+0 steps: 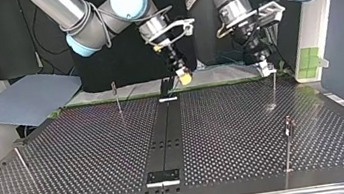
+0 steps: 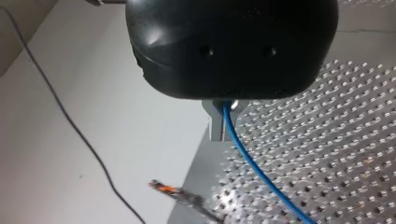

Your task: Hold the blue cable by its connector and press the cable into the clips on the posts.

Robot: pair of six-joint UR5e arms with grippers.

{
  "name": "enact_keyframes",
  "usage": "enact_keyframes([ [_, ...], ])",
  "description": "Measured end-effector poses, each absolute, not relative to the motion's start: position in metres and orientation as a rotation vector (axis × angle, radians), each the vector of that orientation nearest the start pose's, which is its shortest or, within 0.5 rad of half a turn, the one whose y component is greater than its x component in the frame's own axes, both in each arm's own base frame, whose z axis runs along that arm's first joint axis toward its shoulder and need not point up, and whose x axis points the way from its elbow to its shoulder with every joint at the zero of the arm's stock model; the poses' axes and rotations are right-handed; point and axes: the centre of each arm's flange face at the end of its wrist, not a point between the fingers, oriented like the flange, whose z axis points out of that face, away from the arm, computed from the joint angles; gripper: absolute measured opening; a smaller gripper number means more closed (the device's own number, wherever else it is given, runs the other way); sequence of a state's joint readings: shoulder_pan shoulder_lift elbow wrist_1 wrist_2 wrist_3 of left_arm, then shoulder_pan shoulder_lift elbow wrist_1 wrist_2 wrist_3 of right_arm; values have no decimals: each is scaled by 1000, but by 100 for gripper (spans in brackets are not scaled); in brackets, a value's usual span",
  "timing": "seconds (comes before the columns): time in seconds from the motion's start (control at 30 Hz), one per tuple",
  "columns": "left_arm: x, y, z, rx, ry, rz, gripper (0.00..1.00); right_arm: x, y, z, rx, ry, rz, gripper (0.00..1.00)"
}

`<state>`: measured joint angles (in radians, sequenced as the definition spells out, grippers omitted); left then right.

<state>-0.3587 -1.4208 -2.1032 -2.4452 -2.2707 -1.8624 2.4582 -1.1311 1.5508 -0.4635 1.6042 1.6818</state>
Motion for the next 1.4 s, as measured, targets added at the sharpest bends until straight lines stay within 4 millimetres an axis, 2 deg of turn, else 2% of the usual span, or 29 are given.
enact_keyframes([
  [0.33,349,-188,391,-565,1205,-76,0,593,-312,326,-2300,992,-2547,0],
  [0.73,374,-181,375,-515,1322,-25,0,606,-321,370,-2240,959,-2610,0],
  [1.07,370,-168,382,-520,1352,-12,0,613,-331,409,-2171,940,-2694,0],
  [1.2,378,-159,383,-520,1352,-12,0,615,-336,426,-2135,929,-2736,0],
  [1.4,394,-145,395,-521,1329,-21,0,619,-339,452,-2079,908,-2795,0],
])
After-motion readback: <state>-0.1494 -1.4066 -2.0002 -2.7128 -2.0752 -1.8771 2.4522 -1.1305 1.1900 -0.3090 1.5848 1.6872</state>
